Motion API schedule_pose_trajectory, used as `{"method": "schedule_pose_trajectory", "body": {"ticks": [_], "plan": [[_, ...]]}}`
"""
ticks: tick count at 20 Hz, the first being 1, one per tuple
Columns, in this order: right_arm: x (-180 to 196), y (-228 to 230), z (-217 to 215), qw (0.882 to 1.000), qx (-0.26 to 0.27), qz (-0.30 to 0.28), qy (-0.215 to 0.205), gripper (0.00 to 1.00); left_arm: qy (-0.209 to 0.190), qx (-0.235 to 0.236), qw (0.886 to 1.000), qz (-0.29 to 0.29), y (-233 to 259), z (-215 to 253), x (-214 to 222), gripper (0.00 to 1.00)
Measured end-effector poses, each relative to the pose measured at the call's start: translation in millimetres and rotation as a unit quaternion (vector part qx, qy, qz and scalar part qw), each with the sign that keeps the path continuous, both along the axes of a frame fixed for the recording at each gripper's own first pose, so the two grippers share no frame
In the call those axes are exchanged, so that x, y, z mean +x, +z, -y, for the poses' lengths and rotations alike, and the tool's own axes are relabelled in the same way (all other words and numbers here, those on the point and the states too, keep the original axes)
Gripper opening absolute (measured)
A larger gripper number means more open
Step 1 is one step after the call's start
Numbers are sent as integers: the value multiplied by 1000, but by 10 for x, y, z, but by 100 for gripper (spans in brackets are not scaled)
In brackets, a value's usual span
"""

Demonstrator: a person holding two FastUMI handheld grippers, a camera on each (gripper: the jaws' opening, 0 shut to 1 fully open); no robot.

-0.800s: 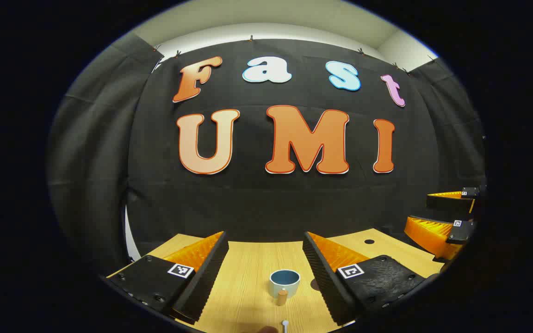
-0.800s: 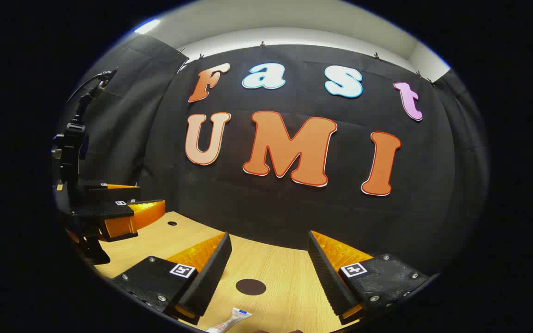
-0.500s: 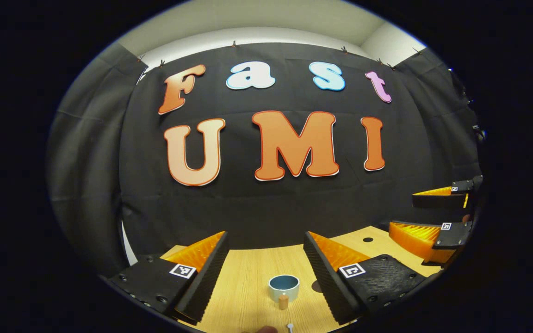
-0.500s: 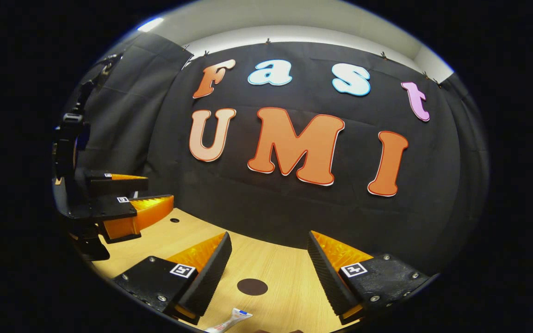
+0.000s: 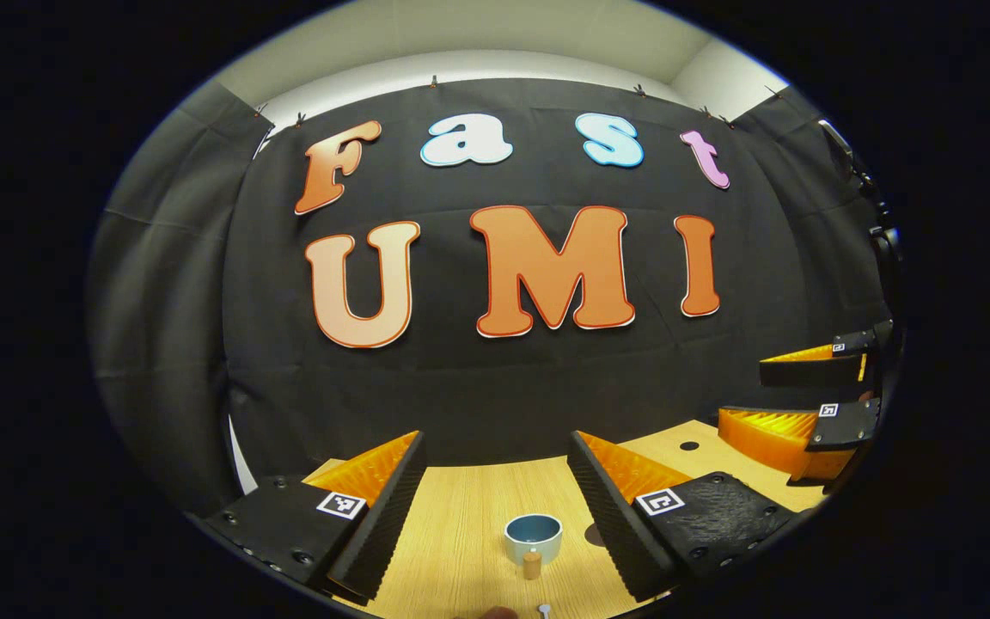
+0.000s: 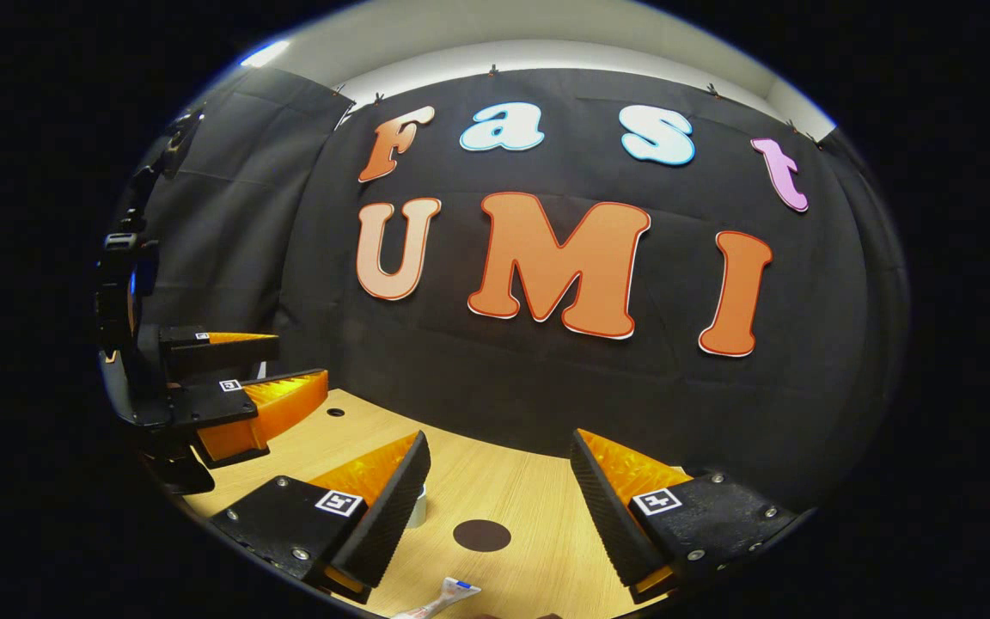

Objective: Put the toothbrush and toothpaste on the desktop into the cup, then pick up the cup and place it on the coaster on the desktop.

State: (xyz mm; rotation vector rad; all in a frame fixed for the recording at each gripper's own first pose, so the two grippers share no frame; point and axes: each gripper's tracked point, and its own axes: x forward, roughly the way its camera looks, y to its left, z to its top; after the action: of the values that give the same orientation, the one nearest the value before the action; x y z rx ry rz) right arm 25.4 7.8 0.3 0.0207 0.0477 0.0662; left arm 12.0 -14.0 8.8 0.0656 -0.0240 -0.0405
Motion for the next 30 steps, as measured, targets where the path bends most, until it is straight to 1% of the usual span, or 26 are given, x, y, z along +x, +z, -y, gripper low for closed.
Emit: {"method": "schedule_pose_trajectory", "body": {"ticks": [1, 2, 3, 5, 6, 9, 11, 13, 16, 19, 20, 21, 23, 24, 25, 26, 27, 28, 30], "plan": [[9, -28, 4, 1000, -1, -7, 1, 98, 1, 2, 1000, -12, -76, -8, 17, 100], [8, -88, -8, 1000, -4, -17, 4, 98, 4, 4, 1000, -28, -150, -26, 37, 98], [15, -159, -6, 1000, -10, -29, 7, 98, -1, 6, 999, -48, -254, -8, 43, 100], [12, -341, 0, 998, -18, -63, 11, 98, -11, 1, 995, -95, -491, 51, 44, 100], [2, -421, -34, 997, -17, -79, 15, 99, -15, 0, 993, -121, -615, 72, 41, 98], [-38, -711, -127, 990, -1, -136, 38, 98, -27, -3, 982, -186, -963, 87, 27, 98], [-54, -904, -210, 983, 12, -174, 56, 98, -50, 5, 970, -236, -1229, 187, -39, 98], [-107, -1119, -249, 974, 24, -216, 69, 98, -60, 17, 959, -275, -1429, 238, -106, 98], [-180, -1300, -325, 963, 34, -255, 80, 96, -68, 9, 937, -343, -1698, 304, -205, 99], [-199, -1447, -339, 956, 28, -281, 79, 95, -60, 7, 917, -393, -1771, 288, -261, 99], [-211, -1500, -352, 953, 28, -292, 80, 94, -58, 7, 912, -406, -1786, 296, -278, 99], [-210, -1566, -380, 949, 30, -304, 82, 93, -57, 6, 904, -423, -1811, 303, -303, 99], [-210, -1725, -447, 942, 28, -323, 92, 92, -56, -6, 883, -465, -1861, 322, -386, 99], [-265, -1848, -433, 936, 22, -338, 93, 92, -55, -11, 873, -484, -1849, 313, -391, 99], [-323, -1972, -452, 929, 20, -356, 97, 88, -52, -9, 862, -504, -1838, 282, -410, 99], [-348, -2038, -475, 924, 21, -368, 100, 87, -48, -6, 850, -525, -1859, 277, -426, 99], [-353, -2094, -499, 919, 23, -379, 104, 83, -46, -4, 833, -552, -1874, 268, -472, 99], [-363, -2177, -510, 916, 21, -386, 105, 82, -46, -7, 824, -565, -1884, 262, -501, 95], [-369, -2351, -495, 912, 7, -398, 102, 82, -40, -7, 814, -579, -1945, 264, -506, 90]]}}
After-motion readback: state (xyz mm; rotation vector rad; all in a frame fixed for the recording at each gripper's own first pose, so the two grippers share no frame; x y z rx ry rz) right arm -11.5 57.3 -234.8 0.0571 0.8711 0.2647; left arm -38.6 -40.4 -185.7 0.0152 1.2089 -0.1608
